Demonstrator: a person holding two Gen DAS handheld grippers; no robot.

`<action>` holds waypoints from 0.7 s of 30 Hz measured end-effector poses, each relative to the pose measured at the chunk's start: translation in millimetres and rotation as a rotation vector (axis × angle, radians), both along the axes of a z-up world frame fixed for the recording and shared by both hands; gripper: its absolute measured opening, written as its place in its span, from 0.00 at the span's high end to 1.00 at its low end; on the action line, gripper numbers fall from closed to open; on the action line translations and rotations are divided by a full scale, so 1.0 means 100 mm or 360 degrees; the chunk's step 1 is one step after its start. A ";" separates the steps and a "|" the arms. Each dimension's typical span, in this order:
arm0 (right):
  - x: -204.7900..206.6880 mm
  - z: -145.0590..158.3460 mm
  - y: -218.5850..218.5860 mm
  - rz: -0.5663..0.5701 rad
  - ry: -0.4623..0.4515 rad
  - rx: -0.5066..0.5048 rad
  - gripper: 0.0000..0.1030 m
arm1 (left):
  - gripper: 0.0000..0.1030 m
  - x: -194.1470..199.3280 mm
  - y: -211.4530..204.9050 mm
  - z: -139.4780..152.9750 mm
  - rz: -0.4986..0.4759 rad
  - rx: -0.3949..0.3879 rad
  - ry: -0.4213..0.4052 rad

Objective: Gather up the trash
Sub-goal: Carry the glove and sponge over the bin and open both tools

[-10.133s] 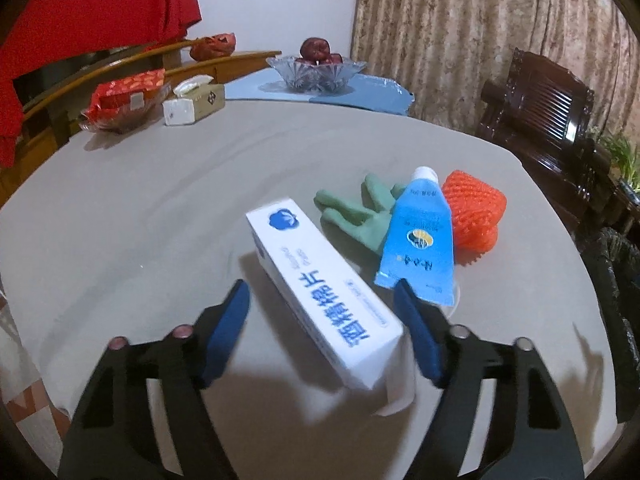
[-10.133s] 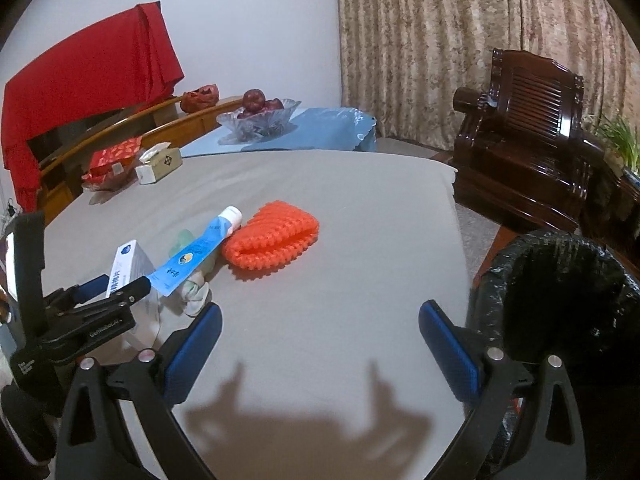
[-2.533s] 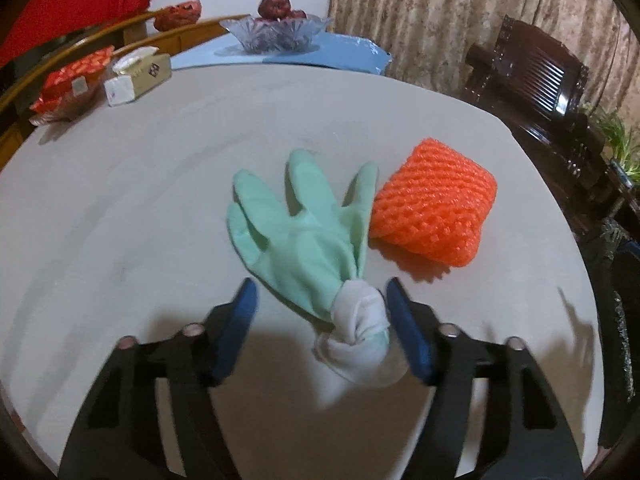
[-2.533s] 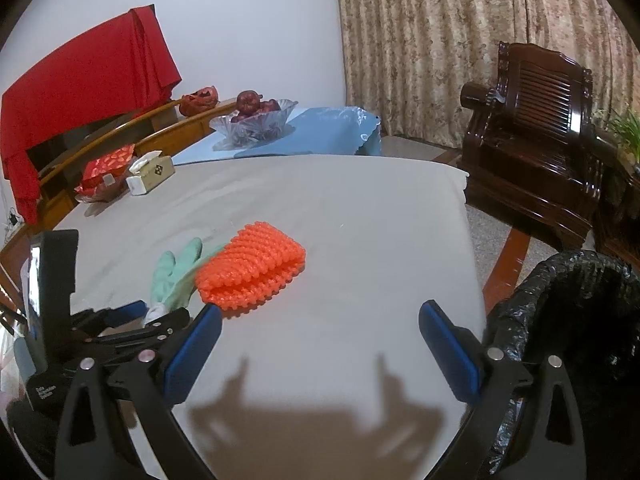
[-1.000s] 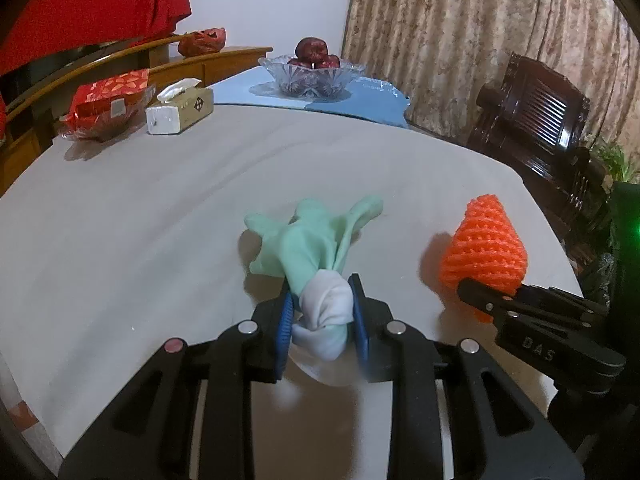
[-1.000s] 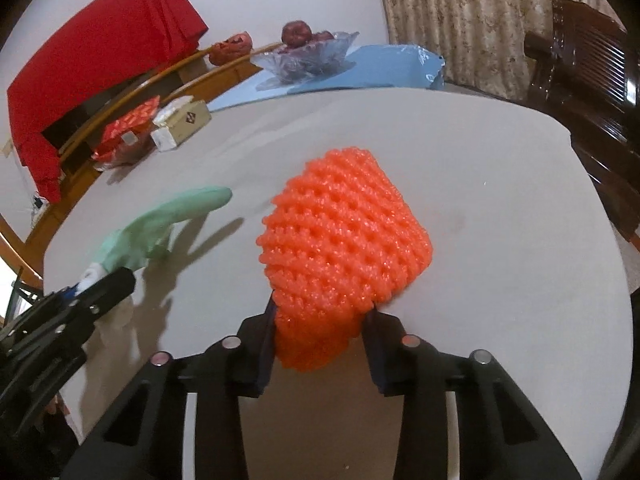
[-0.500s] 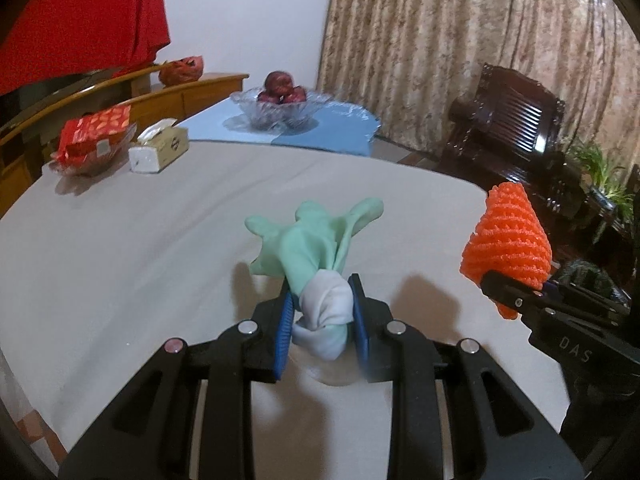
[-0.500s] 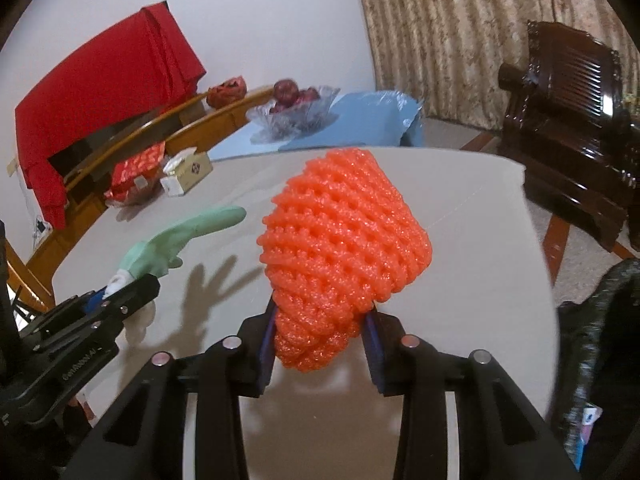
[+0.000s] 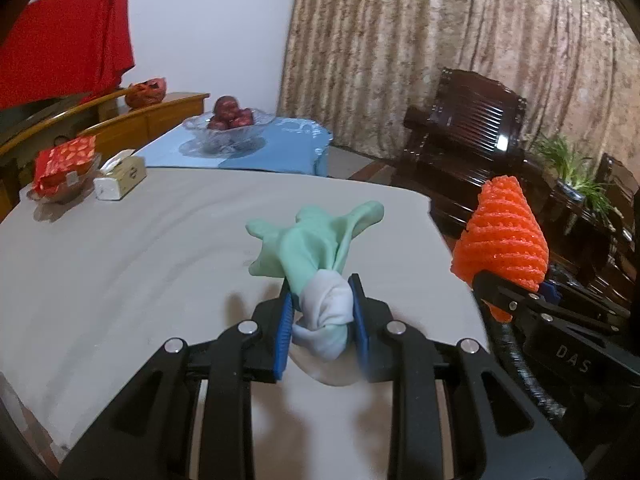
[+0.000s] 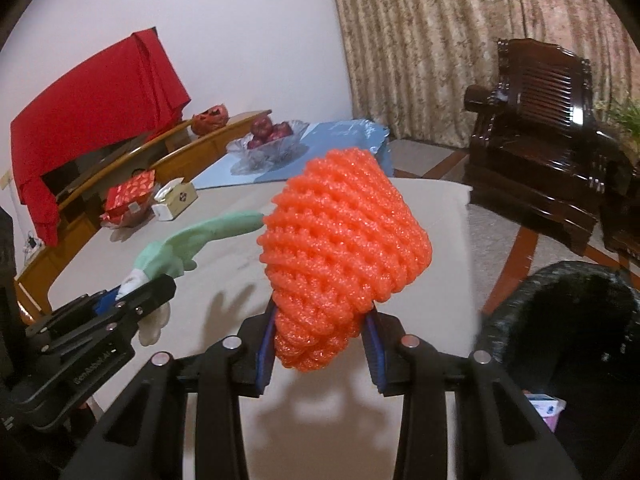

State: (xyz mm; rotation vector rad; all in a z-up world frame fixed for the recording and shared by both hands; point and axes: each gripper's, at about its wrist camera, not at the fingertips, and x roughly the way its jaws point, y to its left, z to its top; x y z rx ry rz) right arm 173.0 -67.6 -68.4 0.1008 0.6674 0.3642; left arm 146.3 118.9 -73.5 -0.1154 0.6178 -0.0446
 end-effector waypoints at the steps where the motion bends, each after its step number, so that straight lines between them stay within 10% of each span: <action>1: -0.04 0.02 -0.06 -0.0012 -0.0006 -0.0001 0.64 | 0.76 -0.02 -0.07 0.02 -0.0017 -0.0001 -0.0006; 21: -0.64 0.32 -1.41 -0.0327 -0.0098 -0.0041 0.64 | 0.76 -0.26 -1.43 0.26 -0.0386 -0.0030 -0.0087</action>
